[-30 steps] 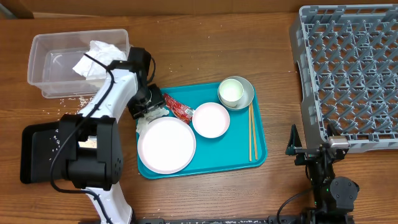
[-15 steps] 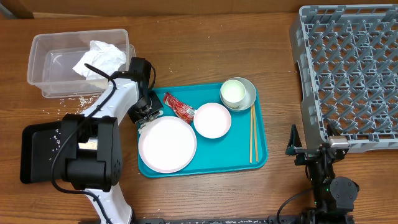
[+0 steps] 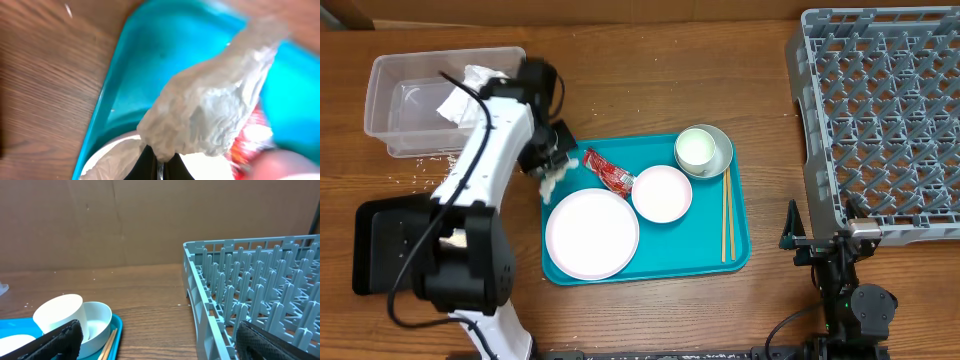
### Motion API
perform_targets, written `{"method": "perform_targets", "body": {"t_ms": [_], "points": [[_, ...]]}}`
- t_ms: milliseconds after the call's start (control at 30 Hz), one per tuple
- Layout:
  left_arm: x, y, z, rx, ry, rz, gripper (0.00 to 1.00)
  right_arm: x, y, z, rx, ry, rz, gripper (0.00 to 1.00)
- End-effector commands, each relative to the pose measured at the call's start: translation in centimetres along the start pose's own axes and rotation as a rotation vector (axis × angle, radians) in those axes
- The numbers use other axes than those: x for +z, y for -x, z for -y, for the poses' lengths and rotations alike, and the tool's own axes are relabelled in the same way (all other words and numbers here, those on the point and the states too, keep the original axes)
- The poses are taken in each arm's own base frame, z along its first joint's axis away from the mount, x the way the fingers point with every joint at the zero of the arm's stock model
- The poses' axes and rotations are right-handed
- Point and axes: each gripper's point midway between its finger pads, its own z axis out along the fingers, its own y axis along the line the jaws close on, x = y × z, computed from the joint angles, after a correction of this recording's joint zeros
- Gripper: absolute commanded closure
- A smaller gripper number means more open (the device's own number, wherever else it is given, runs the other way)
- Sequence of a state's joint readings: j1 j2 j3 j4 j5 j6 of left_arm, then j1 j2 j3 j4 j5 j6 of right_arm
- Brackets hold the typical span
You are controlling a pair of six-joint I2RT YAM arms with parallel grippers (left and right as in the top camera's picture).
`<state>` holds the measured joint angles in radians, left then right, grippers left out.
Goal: Sort waste into correct bins and load items into the dishwasher
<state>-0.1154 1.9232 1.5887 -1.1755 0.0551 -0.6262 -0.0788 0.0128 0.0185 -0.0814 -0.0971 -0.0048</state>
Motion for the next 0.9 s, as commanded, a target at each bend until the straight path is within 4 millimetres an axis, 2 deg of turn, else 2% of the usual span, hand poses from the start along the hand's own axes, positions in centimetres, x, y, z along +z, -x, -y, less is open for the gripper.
{"method": "perform_targets", "body": {"t_ms": [0,133,267,400,567,600,633,700,733,800,867], "points": [[-5.7,1.8,1.6,0.060,-0.090,0.134,0.96,0.0,-0.1,0.3,-0.007,-0.013,0.005,0.00],[-8.8,4.5,0.9,0.025,-0.068,0.278,0.96,0.0,-0.1,0.3,-0.007,-0.013,0.005,0.00],[-11.0,8.5,-0.3,-0.033,-0.044,0.454,0.96,0.0,-0.1,0.3,-0.007,-0.013,0.005,0.00],[-12.8,12.3,-2.5,-0.112,-0.001,0.612,0.96,0.0,-0.1,0.3,-0.007,-0.013,0.005,0.00],[-14.8,16.2,-5.1,-0.159,0.016,0.750,0.96,0.0,-0.1,0.3,-0.007,-0.013,0.005,0.00],[-15.1,16.9,-5.5,-0.164,0.017,0.769,0.93,0.0,-0.2,0.3,-0.007,-0.013,0.005,0.00],[-15.2,17.5,-6.0,-0.177,0.014,0.784,0.77,0.0,-0.1,0.3,-0.007,-0.013,0.005,0.00],[-15.2,18.3,-6.8,-0.199,0.016,0.797,0.24,0.0,-0.1,0.3,-0.007,-0.013,0.005,0.00],[-15.0,18.6,-7.2,-0.207,0.020,0.797,0.09,0.0,-0.1,0.3,-0.007,-0.013,0.005,0.00],[-14.6,18.8,-7.9,-0.218,0.031,0.789,0.01,0.0,-0.1,0.3,-0.007,-0.013,0.005,0.00],[-14.2,18.7,-8.1,-0.219,0.024,0.768,0.00,0.0,-0.1,0.3,-0.007,-0.013,0.005,0.00]]}}
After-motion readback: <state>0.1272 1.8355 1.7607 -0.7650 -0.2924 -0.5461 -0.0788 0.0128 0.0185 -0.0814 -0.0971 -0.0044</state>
